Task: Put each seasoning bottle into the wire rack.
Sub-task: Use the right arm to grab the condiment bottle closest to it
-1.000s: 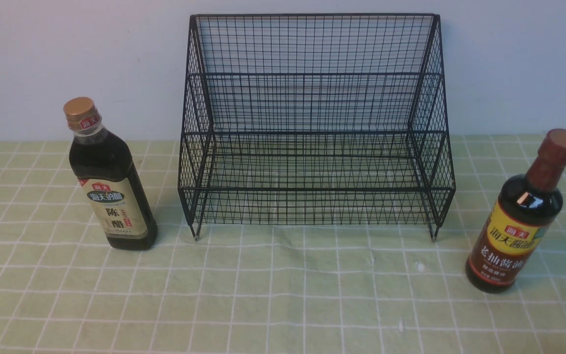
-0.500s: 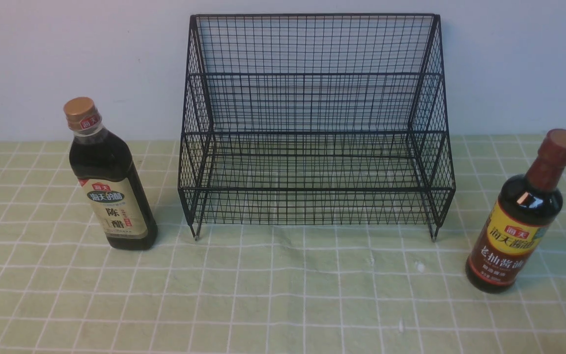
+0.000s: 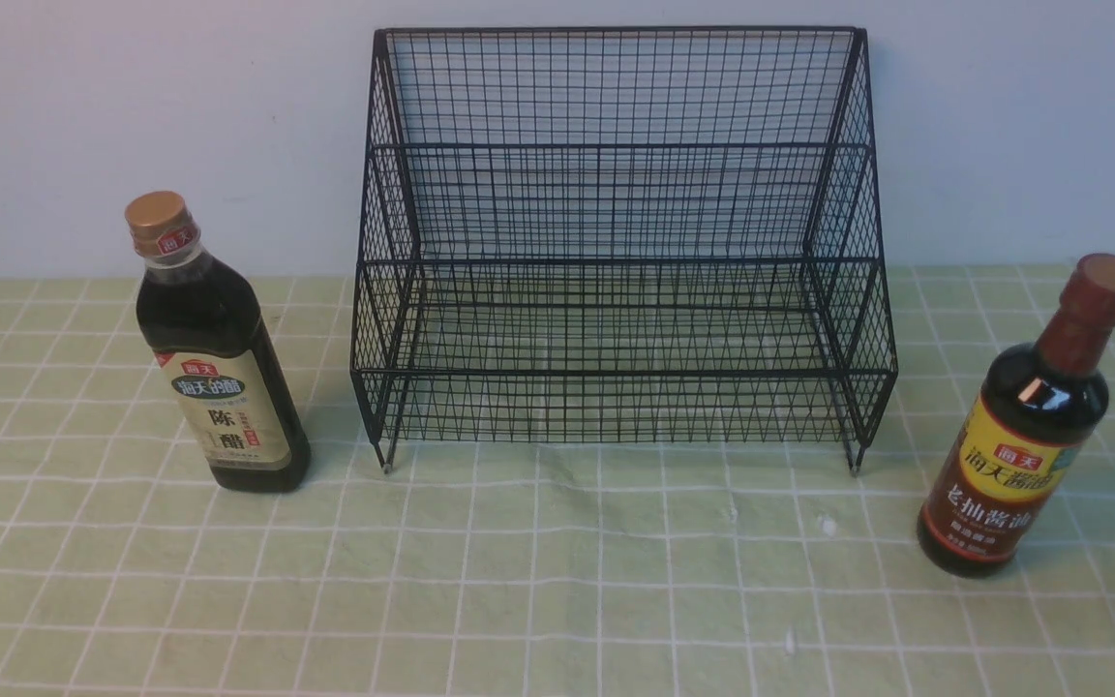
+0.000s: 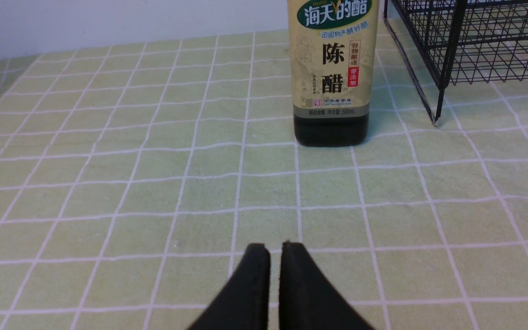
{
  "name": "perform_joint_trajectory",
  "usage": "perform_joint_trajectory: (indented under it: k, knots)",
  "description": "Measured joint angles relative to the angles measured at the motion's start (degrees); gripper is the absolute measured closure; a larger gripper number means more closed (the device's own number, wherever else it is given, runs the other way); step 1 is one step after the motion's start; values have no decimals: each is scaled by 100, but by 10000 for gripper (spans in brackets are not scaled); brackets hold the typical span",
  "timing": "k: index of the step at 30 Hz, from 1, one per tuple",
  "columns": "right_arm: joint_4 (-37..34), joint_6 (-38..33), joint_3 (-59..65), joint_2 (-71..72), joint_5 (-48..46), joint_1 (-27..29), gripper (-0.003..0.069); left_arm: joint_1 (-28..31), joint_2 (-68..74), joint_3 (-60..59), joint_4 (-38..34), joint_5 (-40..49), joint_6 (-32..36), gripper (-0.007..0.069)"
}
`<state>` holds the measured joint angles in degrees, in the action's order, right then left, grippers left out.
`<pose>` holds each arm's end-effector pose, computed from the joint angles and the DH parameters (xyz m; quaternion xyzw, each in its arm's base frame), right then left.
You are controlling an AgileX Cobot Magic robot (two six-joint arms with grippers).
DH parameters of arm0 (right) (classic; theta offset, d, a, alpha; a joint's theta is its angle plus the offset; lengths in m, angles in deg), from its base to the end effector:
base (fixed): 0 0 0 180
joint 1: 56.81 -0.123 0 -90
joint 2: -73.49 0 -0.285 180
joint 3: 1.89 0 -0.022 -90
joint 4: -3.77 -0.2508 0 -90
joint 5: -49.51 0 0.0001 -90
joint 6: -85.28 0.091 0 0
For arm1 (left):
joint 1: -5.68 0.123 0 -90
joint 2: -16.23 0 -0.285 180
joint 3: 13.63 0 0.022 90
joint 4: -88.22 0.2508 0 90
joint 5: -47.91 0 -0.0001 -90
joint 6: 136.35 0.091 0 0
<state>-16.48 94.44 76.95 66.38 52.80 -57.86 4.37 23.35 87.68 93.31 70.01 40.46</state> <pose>0.0561 -0.0007 0.2091 0.1691 0.6398 0.1904 0.7252 0.0523 0.0018 0.1706 0.0102 0.8080 0.0146 0.5889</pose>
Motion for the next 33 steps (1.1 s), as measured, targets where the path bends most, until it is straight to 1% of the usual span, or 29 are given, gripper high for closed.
perform_joint_trajectory:
  k: [5, 7, 11, 12, 13, 14, 15, 16, 20, 21, 24, 26, 27, 30, 33]
  knots:
    - [-20, 0, -29, 0, 469, -5, 673, 0, 0, 0, 0, 0, 0, 607]
    - [11, -16, -139, 0, 457, -5, 673, 0, 0, 0, 0, 0, 0, 607]
    - [634, -151, -1186, -621, 32, -5, 673, 0, 0, 0, 0, 0, 0, 607]
    - [634, -151, -1239, -621, -6, -5, 673, 0, 0, 0, 0, 0, 0, 607]
    - [955, -171, -1659, -1082, -329, -5, 670, 0, 0, 0, 0, 0, 0, 607]
    - [1108, -176, -1902, -1366, -509, -5, 666, 0, 0, 0, 0, 0, 0, 607]
    - [1134, -176, -1994, -1424, -539, -5, 664, 0, 0, 0, 0, 0, 0, 607]
    - [1282, -190, -2256, -1837, -707, -5, 657, 0, 0, 0, 0, 0, 0, 607]
    - [1447, -195, -2937, -2808, -890, -5, 608, 0, 0, 0, 0, 0, 0, 607]
    - [1460, -195, -3063, -3023, -904, -5, 592, 0, 0, 0, 0, 0, 0, 607]
    - [1509, -195, -3519, -3982, -919, -5, 496, 0, 0, 0, 0, 0, 0, 607]
    - [1514, -195, -3699, -4374, -919, -5, 427, 0, 0, 0, 0, 0, 0, 607]
    - [1514, -195, -3716, -4415, -919, -5, 419, 0, 0, 0, 0, 0, 0, 607]
    - [1527, -195, -3993, -5097, -919, -5, 283, 0, 0, 0, 0, 0, 0, 607]
    - [1527, -213, -4134, -5448, -919, -5, 209, 0, 0, 0, 0, 0, 0, 607]
